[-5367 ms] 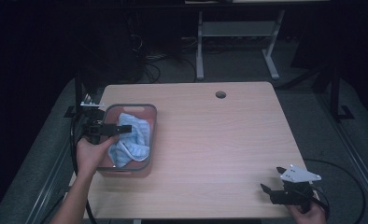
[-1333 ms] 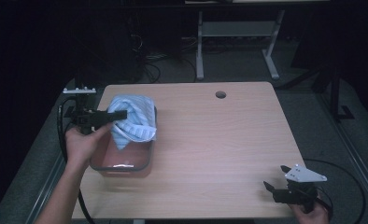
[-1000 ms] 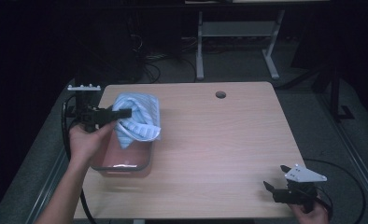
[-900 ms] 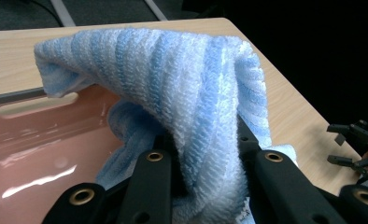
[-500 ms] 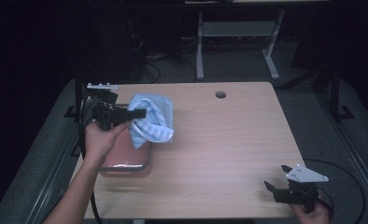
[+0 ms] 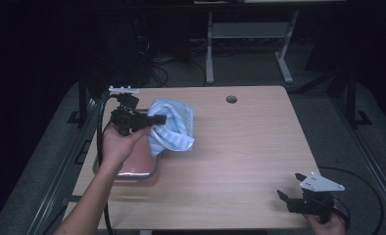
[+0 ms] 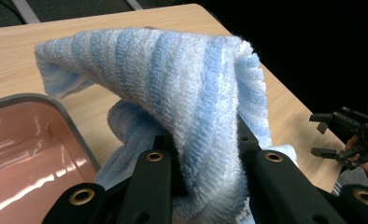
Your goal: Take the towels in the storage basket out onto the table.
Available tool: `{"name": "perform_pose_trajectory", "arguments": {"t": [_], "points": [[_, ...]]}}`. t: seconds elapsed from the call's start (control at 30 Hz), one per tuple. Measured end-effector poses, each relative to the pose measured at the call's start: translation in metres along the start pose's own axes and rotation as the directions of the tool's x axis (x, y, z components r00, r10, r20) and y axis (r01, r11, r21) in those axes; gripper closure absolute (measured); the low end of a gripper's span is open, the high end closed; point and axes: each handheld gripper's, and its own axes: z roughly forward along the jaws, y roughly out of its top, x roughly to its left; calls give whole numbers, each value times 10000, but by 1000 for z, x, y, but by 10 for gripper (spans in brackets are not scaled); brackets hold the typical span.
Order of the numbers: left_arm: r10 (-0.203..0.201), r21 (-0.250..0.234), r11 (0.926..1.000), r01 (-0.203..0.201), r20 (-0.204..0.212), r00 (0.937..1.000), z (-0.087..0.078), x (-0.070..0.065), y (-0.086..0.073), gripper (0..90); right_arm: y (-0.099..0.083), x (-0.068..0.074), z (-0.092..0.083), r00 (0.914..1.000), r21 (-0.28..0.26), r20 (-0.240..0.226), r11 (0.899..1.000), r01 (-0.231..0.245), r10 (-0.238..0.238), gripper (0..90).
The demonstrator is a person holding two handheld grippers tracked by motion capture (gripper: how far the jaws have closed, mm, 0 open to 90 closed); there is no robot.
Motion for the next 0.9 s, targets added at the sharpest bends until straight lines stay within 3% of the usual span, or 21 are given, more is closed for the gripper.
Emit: {"name": "perform_pose_trajectory", "arguments": {"t": [0.9], "points": [[644, 881, 9939, -658, 182, 9978, 54, -28, 10, 741, 1, -2, -3, 10000, -178, 2, 9998, -47, 47, 148]]}}
